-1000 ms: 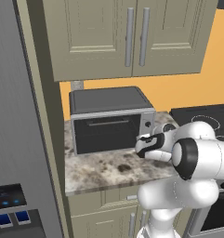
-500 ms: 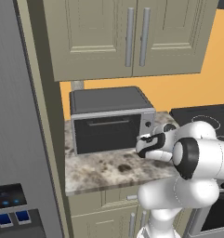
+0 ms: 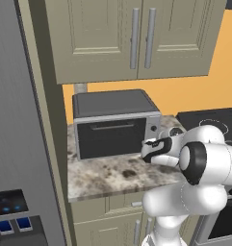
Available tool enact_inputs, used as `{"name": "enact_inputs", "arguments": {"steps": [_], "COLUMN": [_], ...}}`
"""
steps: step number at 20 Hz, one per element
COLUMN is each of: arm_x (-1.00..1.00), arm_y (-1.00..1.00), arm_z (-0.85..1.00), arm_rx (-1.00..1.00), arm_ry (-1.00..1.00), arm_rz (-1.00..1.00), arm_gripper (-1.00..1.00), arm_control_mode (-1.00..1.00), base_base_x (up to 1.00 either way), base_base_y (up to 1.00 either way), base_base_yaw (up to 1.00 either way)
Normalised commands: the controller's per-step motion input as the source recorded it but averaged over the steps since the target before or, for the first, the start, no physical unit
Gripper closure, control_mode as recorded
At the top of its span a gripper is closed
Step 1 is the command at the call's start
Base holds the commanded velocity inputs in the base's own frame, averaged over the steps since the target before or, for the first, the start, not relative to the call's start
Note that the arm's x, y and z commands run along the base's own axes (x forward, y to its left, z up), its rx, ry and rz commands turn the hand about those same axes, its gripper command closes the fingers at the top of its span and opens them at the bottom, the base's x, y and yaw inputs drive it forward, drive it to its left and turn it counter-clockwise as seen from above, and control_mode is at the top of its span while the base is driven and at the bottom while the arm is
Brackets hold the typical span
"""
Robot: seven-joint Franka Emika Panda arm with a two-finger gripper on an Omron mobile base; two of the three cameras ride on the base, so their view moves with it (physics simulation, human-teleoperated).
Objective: Pick up the bagel from the plate, place it on the toaster oven rack, close the door, and set the timer.
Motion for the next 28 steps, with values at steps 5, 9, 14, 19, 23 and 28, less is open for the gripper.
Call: {"name": "enact_inputs", "arguments": {"steps": [5,9,14,19,23,28], "arm_x": [0.08,0.11,0.06,0.04,0.11,0.13], "arm_y": [-0.21,-0.23,-0.30,-0.35,-0.18,-0.22], "arm_z": [-0.13,-0.21,-0.20,-0.28,-0.29,-0.25], "arm_rx": [0.00,0.00,0.00,0.00,0.00,0.00], "arm_ry": [0.00,0.00,0.00,0.00,0.00,0.00], "arm_rz": [0.00,0.00,0.00,0.00,0.00,0.00], "arm_gripper": [-1.00,-1.00,-1.00,-1.00,-1.00,-1.00], "arm_control_mode": [-1.00,-1.00,-1.00,-1.00,-1.00,-1.00], "base_base_x": [0.00,0.00,0.00,0.00,0.00,0.00], "base_base_y": [0.00,0.00,0.00,0.00,0.00,0.00], "base_base_yaw": [0.00,0.00,0.00,0.00,0.00,0.00]}}
